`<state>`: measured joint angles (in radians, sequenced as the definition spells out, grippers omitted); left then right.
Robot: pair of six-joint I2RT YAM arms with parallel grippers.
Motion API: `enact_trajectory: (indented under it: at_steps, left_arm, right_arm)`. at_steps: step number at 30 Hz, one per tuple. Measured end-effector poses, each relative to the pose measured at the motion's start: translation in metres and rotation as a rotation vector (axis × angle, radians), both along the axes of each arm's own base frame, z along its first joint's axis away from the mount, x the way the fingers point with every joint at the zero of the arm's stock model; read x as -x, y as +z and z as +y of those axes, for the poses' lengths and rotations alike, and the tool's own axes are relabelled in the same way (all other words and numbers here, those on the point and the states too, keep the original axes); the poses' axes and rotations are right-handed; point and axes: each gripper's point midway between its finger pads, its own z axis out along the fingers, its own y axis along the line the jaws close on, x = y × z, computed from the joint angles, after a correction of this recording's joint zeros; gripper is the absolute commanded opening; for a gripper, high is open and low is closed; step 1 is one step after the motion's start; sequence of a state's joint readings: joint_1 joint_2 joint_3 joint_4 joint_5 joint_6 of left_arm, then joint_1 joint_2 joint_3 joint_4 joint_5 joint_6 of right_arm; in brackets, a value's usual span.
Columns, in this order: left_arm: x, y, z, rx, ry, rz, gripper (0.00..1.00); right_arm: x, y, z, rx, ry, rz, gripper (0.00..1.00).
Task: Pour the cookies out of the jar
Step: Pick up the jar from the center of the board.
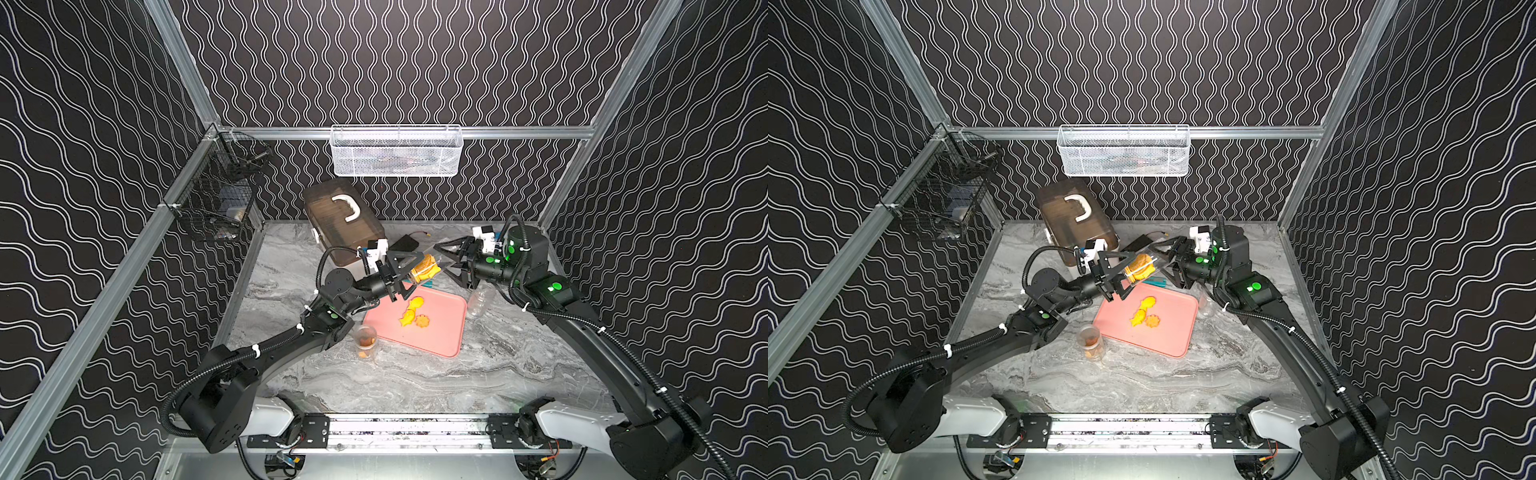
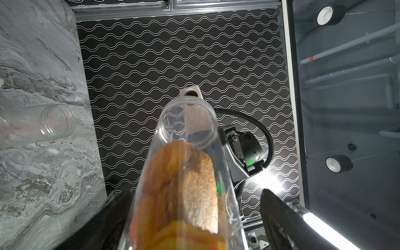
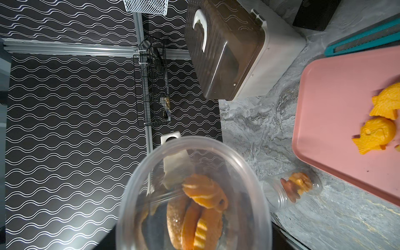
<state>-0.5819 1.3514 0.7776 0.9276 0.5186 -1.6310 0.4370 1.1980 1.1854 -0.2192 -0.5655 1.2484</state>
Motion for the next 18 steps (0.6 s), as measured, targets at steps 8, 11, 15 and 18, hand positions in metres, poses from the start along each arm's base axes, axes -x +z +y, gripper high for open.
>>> enact_trajectory:
  at_steps: [8,11,15,18]
  left_arm:
    - [-0.0008,-0.001,-0.0003,0.001,0.001,0.0,0.82]
    - [-0.001,-0.0015,-0.0006,0.0,0.001,0.002,0.78]
    - [-0.0018,-0.0038,-0.0005,0.002,0.003,0.01,0.76]
    - [-0.0024,-0.0053,-0.0008,0.005,0.002,0.019,0.75]
  right_arm:
    - [0.0016,-0.0005,0.0008,0.0,0.003,0.0,0.62]
    - [0.0021,0.0001,0.0012,-0.001,0.005,-0.001,0.62]
    - [0.0027,0.0001,0.0016,-0.002,0.007,-0.004,0.62]
    - [0.0032,-0.0014,0.0019,-0.001,0.008,-0.003,0.62]
